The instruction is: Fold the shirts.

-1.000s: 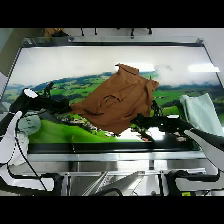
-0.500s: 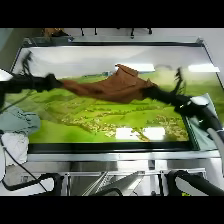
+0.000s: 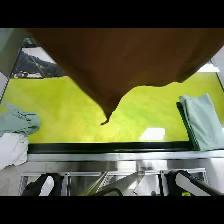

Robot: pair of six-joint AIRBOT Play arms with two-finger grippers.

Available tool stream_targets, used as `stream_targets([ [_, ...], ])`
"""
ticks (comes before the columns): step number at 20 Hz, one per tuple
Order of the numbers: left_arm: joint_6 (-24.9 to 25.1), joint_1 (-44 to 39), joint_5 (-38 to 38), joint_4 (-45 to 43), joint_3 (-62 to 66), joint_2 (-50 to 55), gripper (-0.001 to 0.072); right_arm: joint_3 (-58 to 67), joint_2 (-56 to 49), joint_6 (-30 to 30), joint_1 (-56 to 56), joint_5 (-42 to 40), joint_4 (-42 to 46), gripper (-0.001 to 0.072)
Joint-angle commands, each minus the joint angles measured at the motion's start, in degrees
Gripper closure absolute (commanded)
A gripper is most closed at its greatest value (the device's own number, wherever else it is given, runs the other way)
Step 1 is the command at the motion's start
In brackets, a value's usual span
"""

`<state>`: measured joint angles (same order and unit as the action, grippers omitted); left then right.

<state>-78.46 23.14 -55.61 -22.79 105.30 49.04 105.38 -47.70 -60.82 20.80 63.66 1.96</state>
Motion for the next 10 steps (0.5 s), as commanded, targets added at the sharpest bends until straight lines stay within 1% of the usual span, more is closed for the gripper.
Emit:
stream_targets([
  [1,-0.7,5.0,3.4,1.2,0.0,-8.1,0.0694,7.2,-1.7,-5.5,1.1,5.3,-1.6,0.0688],
  [3,-0.5,8.8,3.1,1.3,-4.9,-11.4,0.0694,7.2,-2.0,-5.8,1.1,8.0,-0.9,0.0688],
  [6,1.8,13.7,1.0,1.3,-14.3,-13.4,0.0694,7.0,-4.1,-7.6,0.6,12.5,4.9,0.0689],
  [8,4.9,13.4,-0.6,1.3,-20.1,-12.2,0.0694,3.9,-5.9,-8.2,-2.6,13.3,9.8,0.0688],
  [10,9.4,9.0,-2.8,1.0,-25.4,-8.0,0.0694,-2.9,-7.8,-8.1,-8.4,12.2,16.5,0.0688],
])
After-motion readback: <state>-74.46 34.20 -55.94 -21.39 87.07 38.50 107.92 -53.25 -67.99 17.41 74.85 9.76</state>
